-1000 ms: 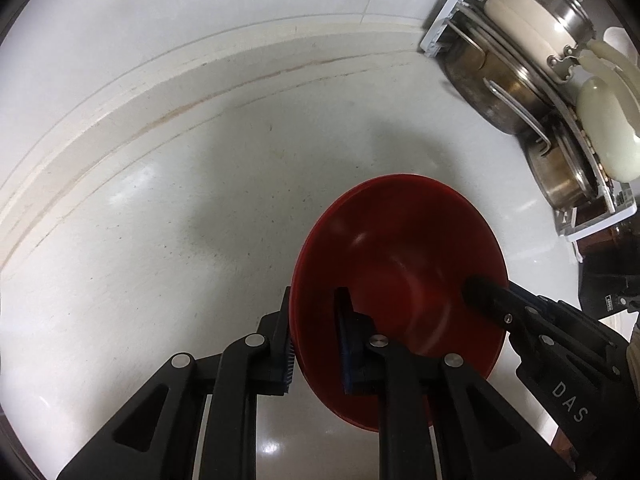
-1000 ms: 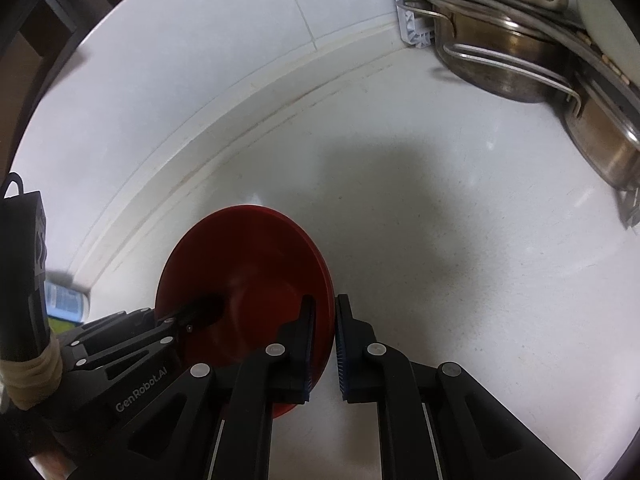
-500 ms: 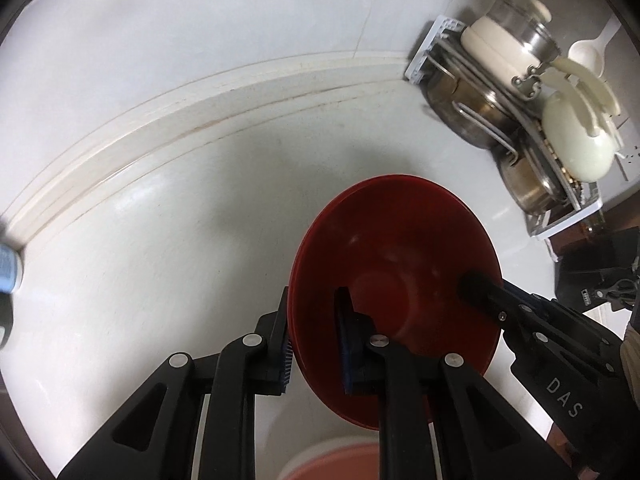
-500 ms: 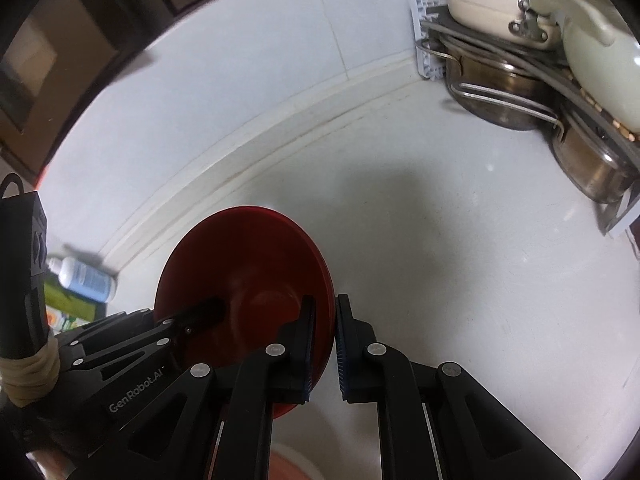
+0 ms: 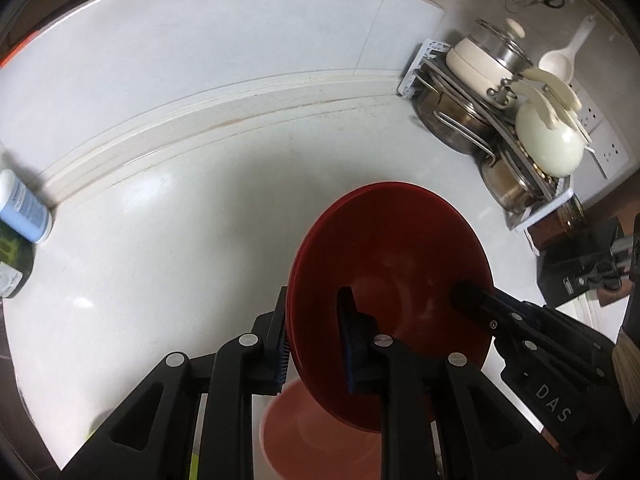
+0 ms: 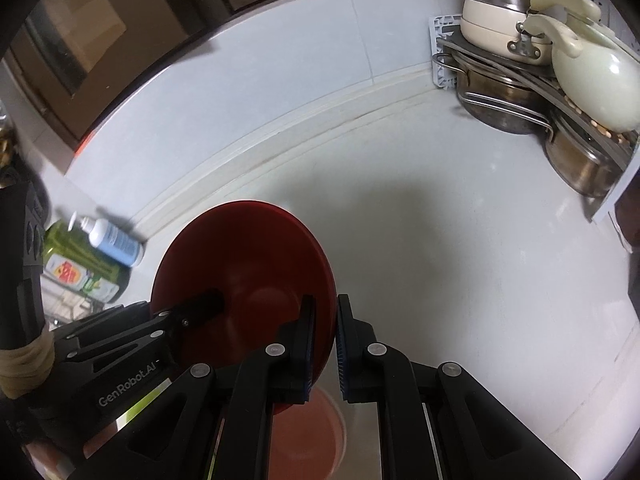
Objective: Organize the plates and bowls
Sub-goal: 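Lift the red-and-black bowl with both tools and carry it over the pink bowl, then lower the red-and-black bowl into the pink bowl and open both tools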
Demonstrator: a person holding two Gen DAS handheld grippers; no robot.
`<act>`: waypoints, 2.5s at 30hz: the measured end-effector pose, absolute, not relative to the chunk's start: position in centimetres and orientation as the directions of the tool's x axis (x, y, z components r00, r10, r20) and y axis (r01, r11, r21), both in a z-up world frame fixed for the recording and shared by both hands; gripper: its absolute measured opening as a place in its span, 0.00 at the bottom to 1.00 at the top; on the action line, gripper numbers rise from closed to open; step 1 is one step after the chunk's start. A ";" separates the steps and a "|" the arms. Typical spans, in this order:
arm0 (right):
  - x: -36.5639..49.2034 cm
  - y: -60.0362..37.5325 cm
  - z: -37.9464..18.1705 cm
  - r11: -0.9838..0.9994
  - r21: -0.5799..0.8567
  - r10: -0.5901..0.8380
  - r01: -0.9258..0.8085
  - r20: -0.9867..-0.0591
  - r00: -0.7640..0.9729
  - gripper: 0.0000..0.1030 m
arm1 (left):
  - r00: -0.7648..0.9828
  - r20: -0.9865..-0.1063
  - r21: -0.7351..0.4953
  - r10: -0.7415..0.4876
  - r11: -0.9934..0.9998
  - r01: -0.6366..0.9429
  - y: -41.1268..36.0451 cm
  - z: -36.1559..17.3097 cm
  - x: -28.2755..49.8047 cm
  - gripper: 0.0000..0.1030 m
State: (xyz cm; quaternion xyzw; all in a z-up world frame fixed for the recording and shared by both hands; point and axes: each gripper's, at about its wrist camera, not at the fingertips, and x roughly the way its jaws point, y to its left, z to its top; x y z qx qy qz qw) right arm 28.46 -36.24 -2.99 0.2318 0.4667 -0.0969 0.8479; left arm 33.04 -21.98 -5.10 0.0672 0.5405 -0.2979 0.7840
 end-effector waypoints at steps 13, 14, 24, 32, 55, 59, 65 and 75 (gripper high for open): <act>24.5 -33.3 -3.2 0.894 0.304 0.094 0.330 -0.846 0.525 0.11 | 0.229 -0.892 -0.234 -0.390 0.831 0.505 -18.7 -5.0 28.3 0.21; 24.3 -33.1 -3.3 0.895 0.305 0.099 0.326 -0.848 0.521 0.11 | 0.216 -0.905 -0.215 -0.365 0.834 0.508 -18.5 -5.2 28.0 0.21; 23.0 -31.7 -4.8 0.909 0.290 0.124 0.299 -0.875 0.469 0.11 | 0.171 -0.926 -0.217 -0.336 0.846 0.486 -17.0 -6.8 26.2 0.21; 22.4 -31.1 -6.0 0.919 0.274 0.133 0.284 -0.892 0.431 0.11 | 0.135 -0.938 -0.220 -0.318 0.852 0.476 -16.3 -8.3 25.5 0.21; 22.5 -30.4 -8.6 0.930 0.257 0.149 0.263 -0.918 0.367 0.13 | 0.096 -0.959 -0.192 -0.267 0.859 0.475 -16.4 -11.2 25.5 0.23; 22.5 -30.4 -8.7 0.930 0.258 0.151 0.261 -0.917 0.370 0.13 | 0.112 -0.958 -0.177 -0.263 0.854 0.489 -16.6 -11.4 25.4 0.24; 22.5 -30.5 -8.8 0.932 0.261 0.157 0.252 -0.917 0.368 0.14 | 0.094 -0.958 -0.189 -0.270 0.847 0.497 -16.4 -11.4 25.5 0.31; 22.5 -30.9 -8.3 0.937 0.255 0.156 0.237 -0.916 0.369 0.30 | 0.056 -0.954 -0.227 -0.294 0.831 0.507 -16.2 -10.7 25.6 0.44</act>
